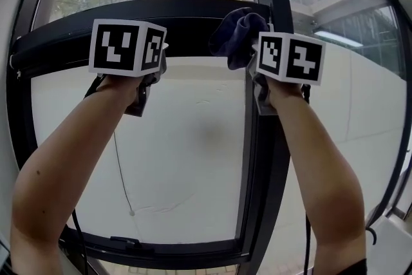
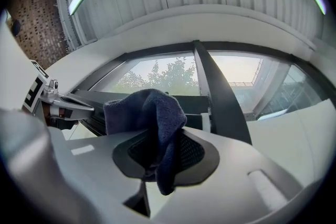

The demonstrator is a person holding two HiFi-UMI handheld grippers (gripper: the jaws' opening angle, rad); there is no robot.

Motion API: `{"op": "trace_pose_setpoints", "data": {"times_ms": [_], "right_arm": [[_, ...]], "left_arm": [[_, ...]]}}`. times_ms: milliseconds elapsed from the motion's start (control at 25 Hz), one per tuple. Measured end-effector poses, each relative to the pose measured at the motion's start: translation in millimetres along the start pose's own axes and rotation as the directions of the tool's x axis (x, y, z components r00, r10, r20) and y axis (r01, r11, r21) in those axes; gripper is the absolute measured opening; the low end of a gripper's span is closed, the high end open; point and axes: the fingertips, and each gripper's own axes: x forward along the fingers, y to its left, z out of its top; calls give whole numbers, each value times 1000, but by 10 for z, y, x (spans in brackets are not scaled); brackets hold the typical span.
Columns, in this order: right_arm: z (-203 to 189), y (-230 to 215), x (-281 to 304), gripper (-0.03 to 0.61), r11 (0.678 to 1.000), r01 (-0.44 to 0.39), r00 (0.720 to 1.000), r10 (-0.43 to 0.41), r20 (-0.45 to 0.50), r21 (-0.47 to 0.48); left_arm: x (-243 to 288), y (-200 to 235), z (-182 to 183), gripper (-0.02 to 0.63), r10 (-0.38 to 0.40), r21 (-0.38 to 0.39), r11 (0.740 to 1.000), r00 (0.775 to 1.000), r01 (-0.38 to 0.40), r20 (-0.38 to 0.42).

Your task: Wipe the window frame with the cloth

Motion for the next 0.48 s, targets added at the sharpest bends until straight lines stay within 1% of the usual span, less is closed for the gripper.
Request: {"op": "trace_pose_setpoints", "data": {"times_ms": [160,360,480], "right_arm": [[-38,-191,-32,81,999,42,999,-42,-17,29],[-45,-203,-85,80,998,49,998,-48,-34,37],[3,-192,-166,78,997,56,998,-54,-29,46]], "left_arm": [[53,-98,22,-6,-18,-9,1000,1000,17,-1],[51,-205,33,-6,-63,-2,998,998,63,0],[38,-185,46,-6,-42,27,999,999,42,4]]}}
